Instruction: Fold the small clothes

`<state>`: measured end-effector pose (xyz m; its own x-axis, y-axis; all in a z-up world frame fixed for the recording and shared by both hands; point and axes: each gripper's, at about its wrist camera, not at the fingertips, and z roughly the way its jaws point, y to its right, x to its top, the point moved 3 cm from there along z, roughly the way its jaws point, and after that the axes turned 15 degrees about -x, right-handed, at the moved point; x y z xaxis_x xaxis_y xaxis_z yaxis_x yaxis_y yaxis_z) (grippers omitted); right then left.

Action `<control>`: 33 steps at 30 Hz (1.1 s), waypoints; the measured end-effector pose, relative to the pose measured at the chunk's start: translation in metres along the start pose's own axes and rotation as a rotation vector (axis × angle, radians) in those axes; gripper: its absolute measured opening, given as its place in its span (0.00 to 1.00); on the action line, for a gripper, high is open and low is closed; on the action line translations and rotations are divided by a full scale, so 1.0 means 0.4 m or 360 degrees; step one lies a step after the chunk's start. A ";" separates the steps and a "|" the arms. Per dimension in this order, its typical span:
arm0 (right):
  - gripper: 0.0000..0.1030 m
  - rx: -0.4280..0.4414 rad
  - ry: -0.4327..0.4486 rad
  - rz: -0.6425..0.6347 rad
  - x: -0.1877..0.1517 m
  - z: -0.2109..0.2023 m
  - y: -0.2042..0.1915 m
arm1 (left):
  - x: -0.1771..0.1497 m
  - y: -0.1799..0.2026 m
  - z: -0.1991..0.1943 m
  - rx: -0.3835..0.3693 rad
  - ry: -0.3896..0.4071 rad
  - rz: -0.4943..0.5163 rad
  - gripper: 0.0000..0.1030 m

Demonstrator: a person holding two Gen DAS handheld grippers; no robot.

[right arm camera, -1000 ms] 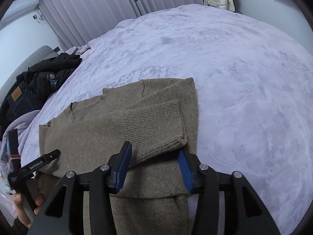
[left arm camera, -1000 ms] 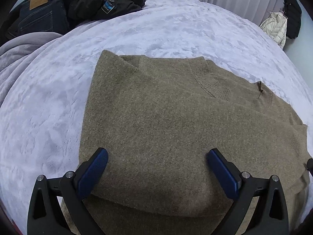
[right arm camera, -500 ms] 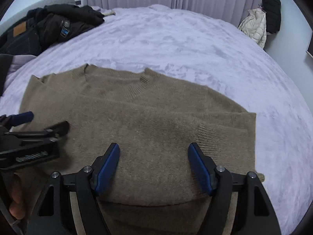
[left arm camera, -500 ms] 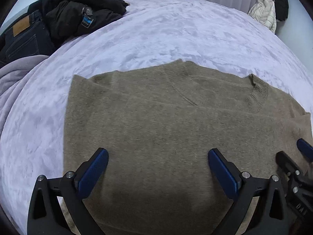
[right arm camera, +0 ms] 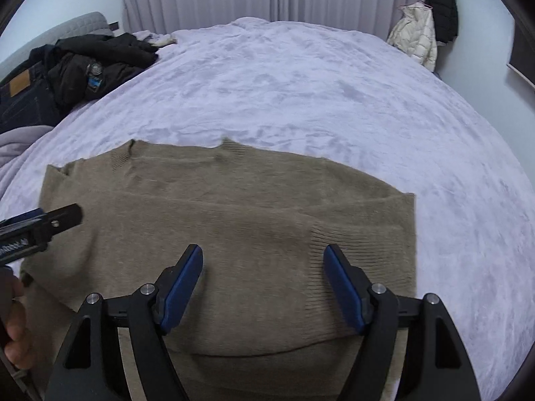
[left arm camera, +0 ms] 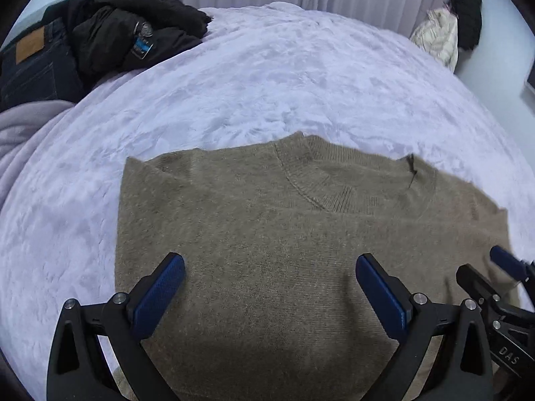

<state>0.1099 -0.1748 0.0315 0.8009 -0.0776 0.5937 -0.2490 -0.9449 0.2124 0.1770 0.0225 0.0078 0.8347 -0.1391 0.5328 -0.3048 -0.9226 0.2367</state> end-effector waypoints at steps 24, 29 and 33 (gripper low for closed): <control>0.79 -0.0117 0.0009 -0.0219 -0.224 -0.116 0.020 | -0.279 -0.055 -0.193 -0.0088 0.0027 0.0014 1.00; 0.79 -0.0044 0.0019 -0.0196 -0.217 -0.140 0.002 | -0.233 0.025 -0.162 -0.0118 0.0028 0.0128 1.00; 0.79 -0.0086 -0.0066 -0.0203 -0.209 -0.087 -0.019 | -0.232 0.003 -0.071 -0.0054 -0.0157 0.0041 1.00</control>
<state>0.0261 -0.1502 0.0072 0.8495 0.0277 0.5269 -0.1721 -0.9295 0.3263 0.0859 0.0444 -0.0183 0.8671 -0.1989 0.4568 -0.3406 -0.9058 0.2520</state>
